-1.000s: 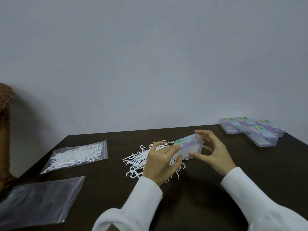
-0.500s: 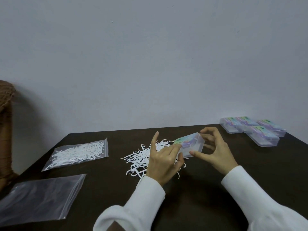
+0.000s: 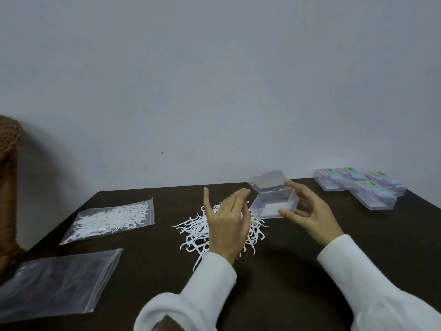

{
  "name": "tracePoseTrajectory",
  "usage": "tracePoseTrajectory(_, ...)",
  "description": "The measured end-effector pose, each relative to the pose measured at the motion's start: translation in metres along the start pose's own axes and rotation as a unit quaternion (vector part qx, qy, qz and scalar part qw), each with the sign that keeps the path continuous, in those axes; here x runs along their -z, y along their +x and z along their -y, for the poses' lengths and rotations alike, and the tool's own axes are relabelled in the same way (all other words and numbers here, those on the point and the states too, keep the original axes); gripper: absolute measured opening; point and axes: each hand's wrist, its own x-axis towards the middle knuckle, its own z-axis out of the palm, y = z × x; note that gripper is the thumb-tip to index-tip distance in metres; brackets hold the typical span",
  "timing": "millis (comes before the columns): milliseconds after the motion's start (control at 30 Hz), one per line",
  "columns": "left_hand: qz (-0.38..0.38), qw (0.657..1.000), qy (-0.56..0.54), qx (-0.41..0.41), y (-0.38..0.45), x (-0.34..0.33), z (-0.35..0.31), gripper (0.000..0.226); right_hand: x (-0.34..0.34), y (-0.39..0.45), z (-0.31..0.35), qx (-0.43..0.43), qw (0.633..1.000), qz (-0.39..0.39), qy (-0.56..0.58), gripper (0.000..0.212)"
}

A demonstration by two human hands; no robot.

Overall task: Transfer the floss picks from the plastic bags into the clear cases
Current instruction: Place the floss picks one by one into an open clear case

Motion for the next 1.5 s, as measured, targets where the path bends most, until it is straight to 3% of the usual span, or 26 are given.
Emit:
tracePoseTrajectory(200,0.024,0.999,-0.004,0.036,-0.004,0.002,0.004,0.029,0.014,0.009,-0.018,-0.118,0.992,-0.005,-0.033,0.08)
tracePoseTrajectory(533,0.046,0.998,-0.01,0.046,-0.007,0.0,0.008,0.027,0.033,0.014,-0.044,-0.244,0.968,-0.022,-0.049,0.064)
tracePoseTrajectory(767,0.047,0.998,-0.019,0.047,-0.008,0.002,0.01,0.027,0.026,0.011,-0.043,-0.244,0.961,-0.062,-0.115,0.061)
tracePoseTrajectory(933,0.066,0.996,-0.027,0.06,-0.008,0.006,0.013,0.028,0.018,0.004,-0.035,-0.185,0.945,-0.143,-0.229,0.051)
tracePoseTrajectory(1033,0.083,0.994,-0.042,0.063,-0.012,0.007,0.02,0.03,0.011,0.001,-0.028,-0.145,0.946,-0.151,-0.248,0.047)
tracePoseTrajectory(1267,0.147,0.981,-0.102,0.077,-0.02,0.02,0.048,0.03,-0.013,-0.001,-0.021,-0.085,0.958,-0.063,-0.266,0.041)
tracePoseTrajectory(1500,0.236,0.957,-0.116,0.125,-0.026,0.041,0.084,0.027,-0.055,-0.007,-0.017,0.06,0.94,0.062,-0.33,0.036)
